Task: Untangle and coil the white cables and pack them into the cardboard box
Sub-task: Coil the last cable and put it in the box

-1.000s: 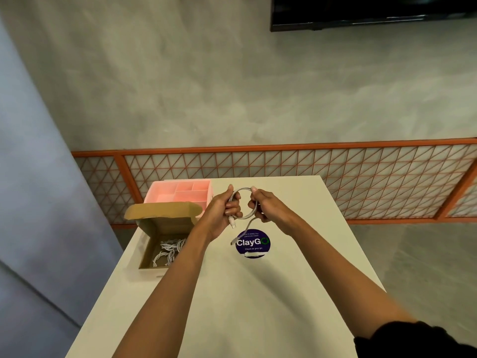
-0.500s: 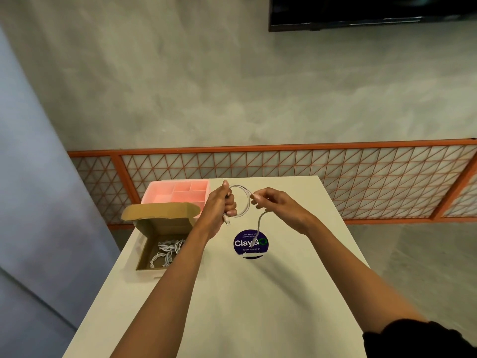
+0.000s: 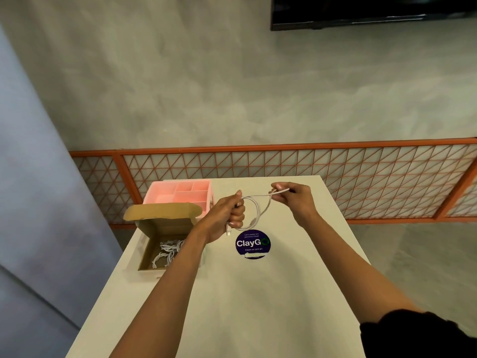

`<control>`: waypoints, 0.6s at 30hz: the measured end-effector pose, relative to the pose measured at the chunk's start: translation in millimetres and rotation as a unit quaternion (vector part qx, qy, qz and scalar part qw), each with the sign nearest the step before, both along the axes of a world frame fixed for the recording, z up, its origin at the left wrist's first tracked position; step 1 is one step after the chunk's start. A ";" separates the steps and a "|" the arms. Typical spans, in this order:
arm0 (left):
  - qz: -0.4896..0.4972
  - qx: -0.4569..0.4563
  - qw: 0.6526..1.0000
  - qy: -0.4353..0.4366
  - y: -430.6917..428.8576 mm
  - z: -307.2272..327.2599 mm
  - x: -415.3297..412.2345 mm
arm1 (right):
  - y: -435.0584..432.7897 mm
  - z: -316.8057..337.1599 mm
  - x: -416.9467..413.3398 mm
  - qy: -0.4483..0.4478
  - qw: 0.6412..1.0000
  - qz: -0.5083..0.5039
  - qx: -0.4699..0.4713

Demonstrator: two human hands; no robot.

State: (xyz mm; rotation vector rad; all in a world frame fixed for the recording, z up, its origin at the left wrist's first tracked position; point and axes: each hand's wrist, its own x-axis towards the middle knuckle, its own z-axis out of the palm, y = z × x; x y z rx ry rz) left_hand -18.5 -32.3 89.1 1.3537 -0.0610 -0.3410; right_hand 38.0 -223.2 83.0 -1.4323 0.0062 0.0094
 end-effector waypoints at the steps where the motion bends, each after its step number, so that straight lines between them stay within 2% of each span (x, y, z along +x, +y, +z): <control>1: -0.013 0.002 1.000 0.002 -1.0 0.8 -1.1 | 1.4 5.4 1.2 0.009 0.999 0.001 0.038; 4: -0.041 0.007 0.999 0.001 -1.7 5.3 -3.1 | 3.9 16.8 5.2 0.045 0.991 0.018 0.122; 7: -0.057 0.013 0.998 0.001 1.6 10.3 -2.5 | 5.3 23.1 8.2 0.078 0.982 0.042 0.168; 13: -0.087 0.018 0.996 0.004 6.7 18.5 -1.5 | 11.2 25.0 14.0 0.138 0.967 0.062 0.204; 18: -0.075 0.006 0.997 -0.005 2.2 19.6 -1.0 | 25.6 19.8 7.7 0.223 0.950 0.102 0.194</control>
